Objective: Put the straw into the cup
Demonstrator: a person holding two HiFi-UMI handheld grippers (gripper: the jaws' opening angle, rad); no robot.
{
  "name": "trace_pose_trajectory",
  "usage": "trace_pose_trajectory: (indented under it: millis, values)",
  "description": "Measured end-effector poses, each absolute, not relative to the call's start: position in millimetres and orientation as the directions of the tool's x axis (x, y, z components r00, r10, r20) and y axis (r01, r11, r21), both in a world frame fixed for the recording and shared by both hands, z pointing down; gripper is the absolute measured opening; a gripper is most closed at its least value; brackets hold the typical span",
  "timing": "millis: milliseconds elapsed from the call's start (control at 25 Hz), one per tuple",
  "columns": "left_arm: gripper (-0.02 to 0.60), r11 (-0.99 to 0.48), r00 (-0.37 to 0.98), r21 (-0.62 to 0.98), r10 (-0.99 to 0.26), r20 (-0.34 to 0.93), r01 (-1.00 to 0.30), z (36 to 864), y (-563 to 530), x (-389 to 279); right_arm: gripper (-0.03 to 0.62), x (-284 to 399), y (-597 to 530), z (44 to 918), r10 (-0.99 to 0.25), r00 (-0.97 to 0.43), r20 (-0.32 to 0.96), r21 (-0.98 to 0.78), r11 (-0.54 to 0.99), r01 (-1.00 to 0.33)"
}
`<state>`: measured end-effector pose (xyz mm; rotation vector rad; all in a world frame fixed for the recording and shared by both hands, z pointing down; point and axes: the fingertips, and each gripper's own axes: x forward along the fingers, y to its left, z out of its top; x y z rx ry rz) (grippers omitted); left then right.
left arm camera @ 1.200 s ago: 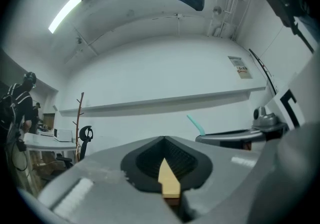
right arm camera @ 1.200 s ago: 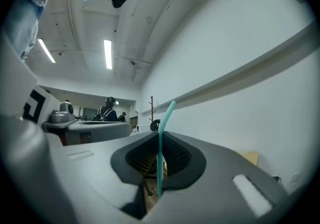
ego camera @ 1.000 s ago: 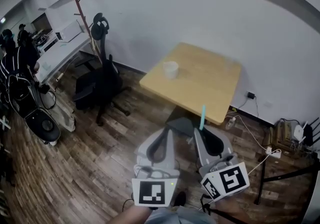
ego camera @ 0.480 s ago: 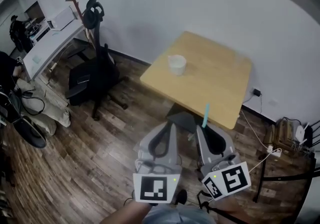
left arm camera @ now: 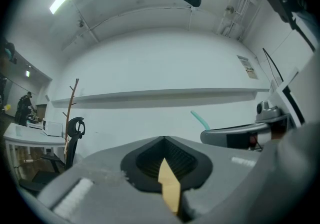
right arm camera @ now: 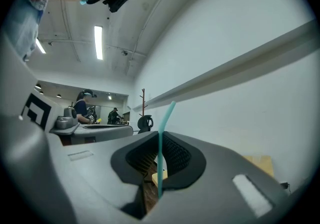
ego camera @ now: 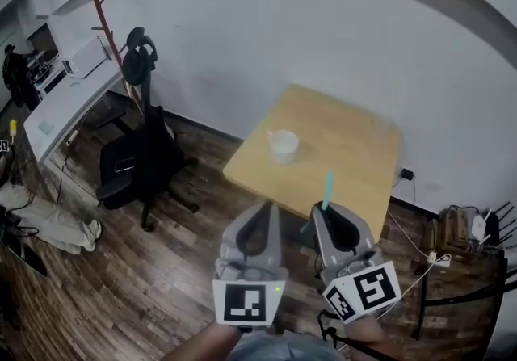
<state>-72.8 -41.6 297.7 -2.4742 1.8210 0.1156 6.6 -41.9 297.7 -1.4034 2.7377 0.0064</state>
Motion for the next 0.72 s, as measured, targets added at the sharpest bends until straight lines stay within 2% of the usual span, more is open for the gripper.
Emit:
trace_pose_trajectory:
  millis: [320,720]
  values:
    - [0.018,-0.340,0.340,-0.013,-0.935,-0.102,-0.940,297.4,-75.2,-84.6,0.029,-3.4,-74.5,291.5,-0.838,-0.541,-0.068,-0.018,0.543,-0.840]
    - [0.018,-0.367,0.368,-0.010,-0.930,-0.030,-0.930,325.6,-104.5,-83.2,0.029,-1.7,-104.1,305.0,-0.856,-0.515,-0.043,-0.033,0.516,-0.856]
